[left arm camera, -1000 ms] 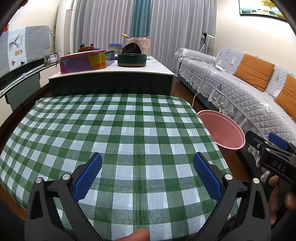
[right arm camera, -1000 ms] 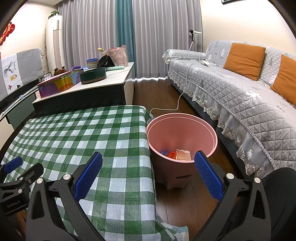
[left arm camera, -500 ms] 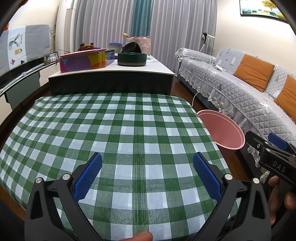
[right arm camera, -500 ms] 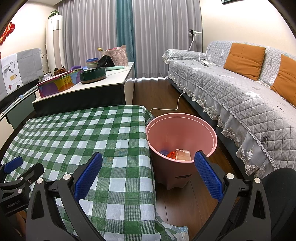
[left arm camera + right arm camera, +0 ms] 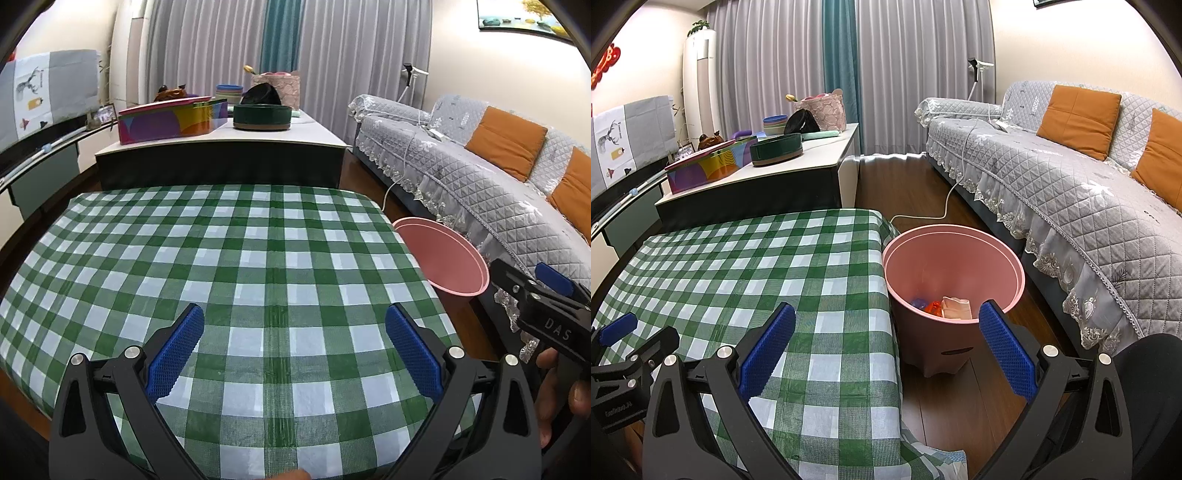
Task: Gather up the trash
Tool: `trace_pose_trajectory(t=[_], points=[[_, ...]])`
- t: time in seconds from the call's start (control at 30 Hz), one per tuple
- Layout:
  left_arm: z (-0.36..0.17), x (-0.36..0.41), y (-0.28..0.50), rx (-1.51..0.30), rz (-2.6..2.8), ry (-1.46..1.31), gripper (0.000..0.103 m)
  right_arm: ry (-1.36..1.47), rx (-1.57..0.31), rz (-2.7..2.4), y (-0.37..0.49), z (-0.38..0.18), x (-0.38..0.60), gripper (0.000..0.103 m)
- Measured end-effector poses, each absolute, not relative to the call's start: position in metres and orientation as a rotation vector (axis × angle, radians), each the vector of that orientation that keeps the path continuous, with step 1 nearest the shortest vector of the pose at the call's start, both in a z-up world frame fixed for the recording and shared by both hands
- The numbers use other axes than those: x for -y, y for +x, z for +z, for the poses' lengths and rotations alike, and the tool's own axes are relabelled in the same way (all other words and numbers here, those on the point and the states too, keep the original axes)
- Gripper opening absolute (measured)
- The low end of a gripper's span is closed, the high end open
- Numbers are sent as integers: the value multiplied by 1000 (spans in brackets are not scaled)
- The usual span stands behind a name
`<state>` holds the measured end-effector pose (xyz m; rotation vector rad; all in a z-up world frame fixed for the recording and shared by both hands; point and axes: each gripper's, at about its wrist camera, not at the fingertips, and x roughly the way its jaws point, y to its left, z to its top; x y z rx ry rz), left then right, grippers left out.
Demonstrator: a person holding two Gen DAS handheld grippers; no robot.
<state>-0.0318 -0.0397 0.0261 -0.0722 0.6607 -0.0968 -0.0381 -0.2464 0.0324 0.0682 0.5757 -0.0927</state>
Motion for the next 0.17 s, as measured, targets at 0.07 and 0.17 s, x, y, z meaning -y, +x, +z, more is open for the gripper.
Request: trace_pose_trajectory(t=[0.07, 0.17], points=[[26, 38, -32, -666, -93, -76, 95, 68, -575, -93, -38, 33, 246, 98], [25, 38, -32, -668, -93, -74, 95, 68, -575, -93, -38, 32, 246, 98]])
